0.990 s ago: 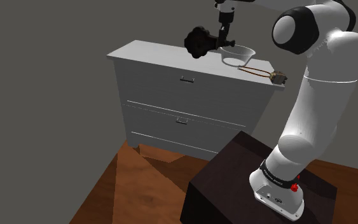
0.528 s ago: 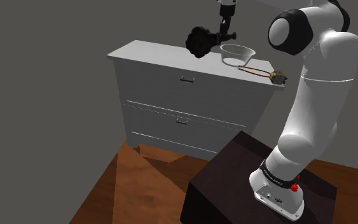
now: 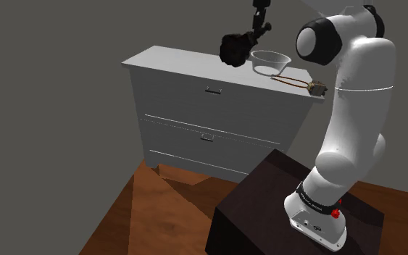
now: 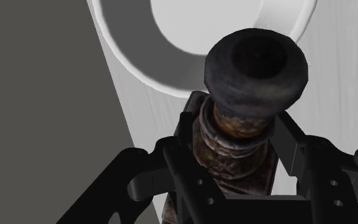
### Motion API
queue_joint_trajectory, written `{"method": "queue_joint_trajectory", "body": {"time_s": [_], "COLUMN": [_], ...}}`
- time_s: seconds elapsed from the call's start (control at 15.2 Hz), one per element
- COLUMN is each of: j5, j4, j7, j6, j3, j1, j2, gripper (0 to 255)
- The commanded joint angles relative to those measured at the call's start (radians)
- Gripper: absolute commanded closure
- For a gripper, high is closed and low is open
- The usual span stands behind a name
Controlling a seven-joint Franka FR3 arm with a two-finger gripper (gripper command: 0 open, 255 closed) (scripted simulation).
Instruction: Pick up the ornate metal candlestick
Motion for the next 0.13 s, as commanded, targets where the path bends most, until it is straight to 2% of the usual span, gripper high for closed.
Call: {"method": "queue_joint_trajectory", "body": {"time_s": [0.0,0.07], "j5": [0.007,0.007], "j4": [0.046,0.046], "j7": [-0.006,-0.006], "j6": [-0.026,-0.026], "j3": [-0.001,-0.001], "j1": [-0.01,-0.01], "j2": [0.018,0.018], "gripper": [255,255]}}
